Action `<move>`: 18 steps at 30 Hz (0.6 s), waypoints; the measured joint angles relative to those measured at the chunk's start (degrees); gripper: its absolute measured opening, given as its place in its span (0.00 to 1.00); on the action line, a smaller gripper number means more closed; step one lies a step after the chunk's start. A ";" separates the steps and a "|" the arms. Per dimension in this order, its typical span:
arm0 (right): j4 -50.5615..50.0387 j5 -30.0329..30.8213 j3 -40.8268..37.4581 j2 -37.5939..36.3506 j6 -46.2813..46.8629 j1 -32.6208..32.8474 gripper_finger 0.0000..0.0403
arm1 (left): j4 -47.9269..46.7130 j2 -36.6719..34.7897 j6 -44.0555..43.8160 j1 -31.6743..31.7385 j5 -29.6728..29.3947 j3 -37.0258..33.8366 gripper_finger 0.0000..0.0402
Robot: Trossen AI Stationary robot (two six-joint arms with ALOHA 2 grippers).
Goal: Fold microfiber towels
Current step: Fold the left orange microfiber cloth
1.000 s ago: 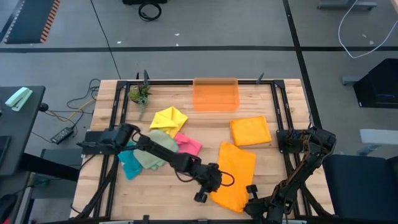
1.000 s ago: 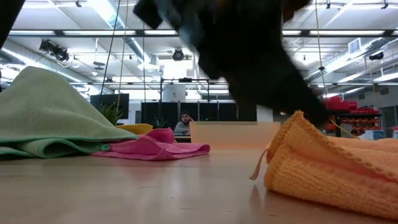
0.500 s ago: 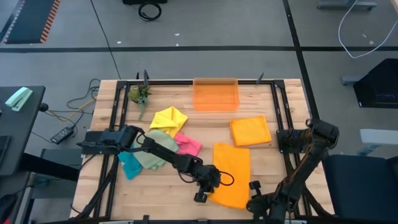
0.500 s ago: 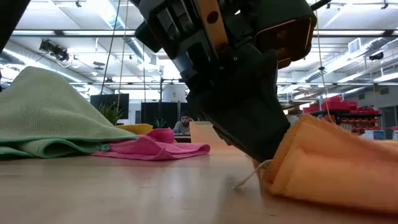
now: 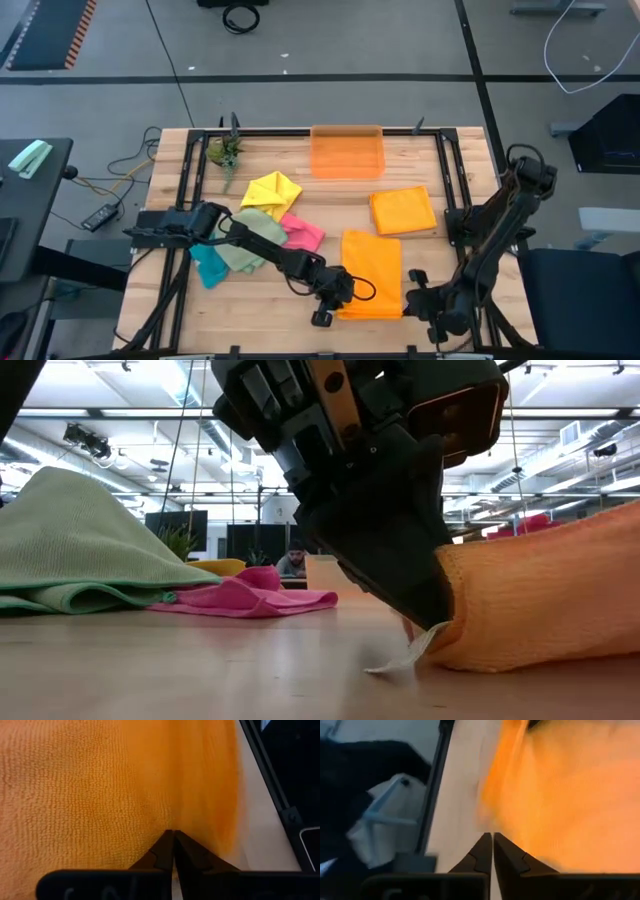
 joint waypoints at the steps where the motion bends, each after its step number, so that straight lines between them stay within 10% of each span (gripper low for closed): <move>1: -0.09 -0.68 -0.37 -0.02 1.31 0.18 0.11 | -0.14 -0.03 0.12 -0.06 0.02 -0.03 0.06; 9: -5.27 13.59 -3.84 -0.02 1.09 -3.60 0.31 | -0.17 -0.01 1.04 -0.04 -0.05 -0.03 0.02; 18: -1.11 11.87 -13.80 0.00 0.46 -18.35 0.02 | -0.15 0.06 -1.18 -0.20 -0.29 -0.09 0.06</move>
